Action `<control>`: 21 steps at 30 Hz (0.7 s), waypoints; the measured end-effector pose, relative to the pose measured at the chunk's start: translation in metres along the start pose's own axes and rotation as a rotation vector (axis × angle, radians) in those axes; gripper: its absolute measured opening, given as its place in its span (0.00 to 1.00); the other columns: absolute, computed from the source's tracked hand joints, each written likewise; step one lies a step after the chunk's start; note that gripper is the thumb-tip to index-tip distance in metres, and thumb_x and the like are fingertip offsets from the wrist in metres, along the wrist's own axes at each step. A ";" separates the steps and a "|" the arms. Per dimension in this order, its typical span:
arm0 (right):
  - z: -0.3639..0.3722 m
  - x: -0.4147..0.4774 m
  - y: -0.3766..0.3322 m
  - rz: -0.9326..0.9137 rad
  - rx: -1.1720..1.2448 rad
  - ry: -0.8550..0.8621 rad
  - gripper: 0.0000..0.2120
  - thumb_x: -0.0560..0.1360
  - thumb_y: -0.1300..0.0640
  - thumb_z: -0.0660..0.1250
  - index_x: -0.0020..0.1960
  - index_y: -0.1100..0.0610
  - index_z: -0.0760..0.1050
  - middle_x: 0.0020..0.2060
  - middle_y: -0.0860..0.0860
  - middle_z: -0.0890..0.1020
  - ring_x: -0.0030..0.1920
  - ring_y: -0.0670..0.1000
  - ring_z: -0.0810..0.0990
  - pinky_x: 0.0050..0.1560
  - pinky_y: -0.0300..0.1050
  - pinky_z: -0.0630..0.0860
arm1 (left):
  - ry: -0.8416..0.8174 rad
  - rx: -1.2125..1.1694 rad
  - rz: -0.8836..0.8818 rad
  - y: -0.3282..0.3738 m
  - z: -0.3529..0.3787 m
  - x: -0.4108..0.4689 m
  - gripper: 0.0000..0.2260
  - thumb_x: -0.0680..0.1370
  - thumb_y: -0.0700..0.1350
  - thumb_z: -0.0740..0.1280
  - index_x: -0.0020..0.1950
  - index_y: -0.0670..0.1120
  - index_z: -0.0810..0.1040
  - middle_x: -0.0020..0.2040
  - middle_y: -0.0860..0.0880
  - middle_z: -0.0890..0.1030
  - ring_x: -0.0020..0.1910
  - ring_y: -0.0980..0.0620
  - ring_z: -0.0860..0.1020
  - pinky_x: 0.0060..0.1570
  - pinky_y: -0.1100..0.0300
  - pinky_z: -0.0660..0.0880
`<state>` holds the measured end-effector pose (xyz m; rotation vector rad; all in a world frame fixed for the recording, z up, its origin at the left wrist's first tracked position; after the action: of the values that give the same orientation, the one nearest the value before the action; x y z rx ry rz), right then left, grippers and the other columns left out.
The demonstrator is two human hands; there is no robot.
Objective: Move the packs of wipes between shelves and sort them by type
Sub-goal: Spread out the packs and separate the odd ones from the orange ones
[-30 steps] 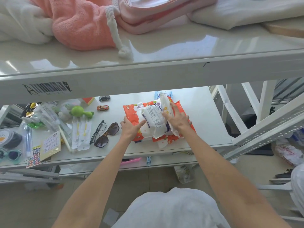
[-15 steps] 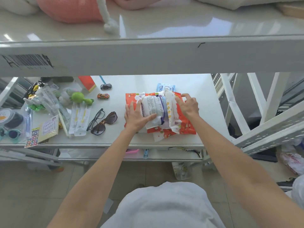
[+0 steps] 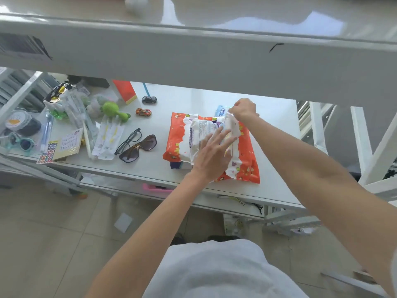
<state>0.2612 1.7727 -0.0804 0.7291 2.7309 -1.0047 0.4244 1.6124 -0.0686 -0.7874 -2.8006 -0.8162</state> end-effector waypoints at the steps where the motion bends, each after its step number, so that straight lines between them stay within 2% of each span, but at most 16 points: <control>1: 0.003 0.013 0.005 0.023 -0.038 -0.011 0.10 0.72 0.56 0.69 0.51 0.58 0.82 0.46 0.52 0.84 0.58 0.57 0.82 0.61 0.50 0.76 | -0.039 0.006 -0.031 0.005 0.001 0.007 0.23 0.79 0.37 0.62 0.75 0.45 0.72 0.78 0.44 0.70 0.80 0.44 0.62 0.78 0.46 0.57; 3: 0.010 0.033 0.016 0.035 -0.116 -0.046 0.06 0.72 0.57 0.70 0.47 0.57 0.80 0.42 0.53 0.82 0.57 0.58 0.84 0.58 0.48 0.79 | -0.118 0.018 -0.109 0.005 0.001 0.018 0.25 0.80 0.38 0.60 0.78 0.43 0.67 0.77 0.44 0.70 0.80 0.45 0.63 0.79 0.48 0.56; 5: 0.018 0.048 0.026 0.017 -0.153 -0.073 0.04 0.74 0.60 0.68 0.48 0.56 0.80 0.46 0.55 0.82 0.60 0.60 0.83 0.56 0.46 0.78 | -0.170 0.036 -0.148 0.000 0.003 0.022 0.26 0.80 0.42 0.60 0.79 0.42 0.65 0.76 0.44 0.71 0.79 0.46 0.63 0.79 0.48 0.55; 6: 0.021 0.053 0.028 -0.011 -0.171 -0.079 0.07 0.75 0.60 0.68 0.52 0.55 0.81 0.51 0.56 0.82 0.63 0.59 0.81 0.59 0.47 0.78 | -0.189 0.048 -0.155 -0.002 0.006 0.022 0.27 0.80 0.45 0.61 0.80 0.43 0.64 0.77 0.44 0.70 0.80 0.45 0.61 0.79 0.48 0.54; 8: 0.027 0.059 0.028 -0.057 -0.221 -0.069 0.15 0.76 0.58 0.68 0.62 0.54 0.81 0.65 0.56 0.79 0.70 0.59 0.74 0.69 0.52 0.73 | -0.231 0.102 -0.156 -0.002 0.015 0.021 0.31 0.80 0.55 0.63 0.82 0.49 0.60 0.78 0.43 0.67 0.82 0.44 0.57 0.80 0.46 0.50; 9: 0.029 0.060 0.029 -0.056 -0.246 -0.062 0.17 0.77 0.56 0.68 0.65 0.53 0.79 0.69 0.57 0.75 0.72 0.60 0.70 0.70 0.54 0.70 | -0.253 0.149 -0.154 -0.002 0.021 0.020 0.32 0.80 0.58 0.63 0.82 0.54 0.57 0.79 0.41 0.65 0.82 0.43 0.55 0.80 0.44 0.48; 11: 0.028 0.061 0.029 -0.047 -0.266 -0.043 0.19 0.78 0.55 0.68 0.68 0.54 0.75 0.70 0.59 0.71 0.73 0.62 0.68 0.70 0.56 0.68 | -0.296 0.222 -0.155 -0.002 0.031 0.019 0.31 0.80 0.58 0.62 0.82 0.61 0.55 0.82 0.40 0.59 0.83 0.43 0.50 0.80 0.44 0.44; 12: 0.025 0.060 0.029 -0.048 -0.249 -0.034 0.20 0.77 0.56 0.69 0.68 0.57 0.73 0.69 0.60 0.73 0.71 0.62 0.70 0.68 0.55 0.70 | -0.306 0.238 -0.162 -0.003 0.033 0.018 0.30 0.80 0.57 0.61 0.82 0.61 0.56 0.83 0.40 0.56 0.83 0.44 0.47 0.80 0.44 0.41; 15: 0.003 0.050 0.038 -0.012 -0.064 -0.007 0.27 0.72 0.57 0.74 0.67 0.61 0.70 0.64 0.60 0.78 0.64 0.61 0.79 0.59 0.51 0.79 | -0.313 0.256 -0.160 -0.006 0.033 0.016 0.28 0.81 0.56 0.59 0.82 0.62 0.57 0.84 0.41 0.55 0.84 0.46 0.46 0.79 0.47 0.39; 18: -0.026 0.024 0.060 0.089 0.201 0.071 0.33 0.71 0.52 0.77 0.69 0.62 0.66 0.66 0.59 0.76 0.65 0.59 0.79 0.63 0.52 0.79 | -0.325 0.265 -0.148 -0.010 0.030 0.014 0.28 0.81 0.56 0.57 0.82 0.61 0.56 0.84 0.42 0.55 0.84 0.46 0.46 0.80 0.46 0.39; 21: -0.042 -0.016 0.101 0.176 0.348 0.187 0.27 0.74 0.52 0.73 0.67 0.62 0.69 0.64 0.62 0.79 0.63 0.62 0.81 0.61 0.55 0.80 | -0.338 0.277 -0.131 -0.014 0.026 0.013 0.28 0.81 0.57 0.57 0.82 0.61 0.57 0.84 0.42 0.55 0.84 0.46 0.46 0.80 0.46 0.39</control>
<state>0.3254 1.8597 -0.1013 1.1483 2.6054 -1.4540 0.4066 1.6223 -0.0937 -0.7610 -3.1937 -0.3181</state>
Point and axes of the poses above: each hand's wrist, its own x-axis towards the middle knuckle, its own z-axis out of the palm, y = z × x, the point moved 3 cm from there along x, towards the middle knuckle
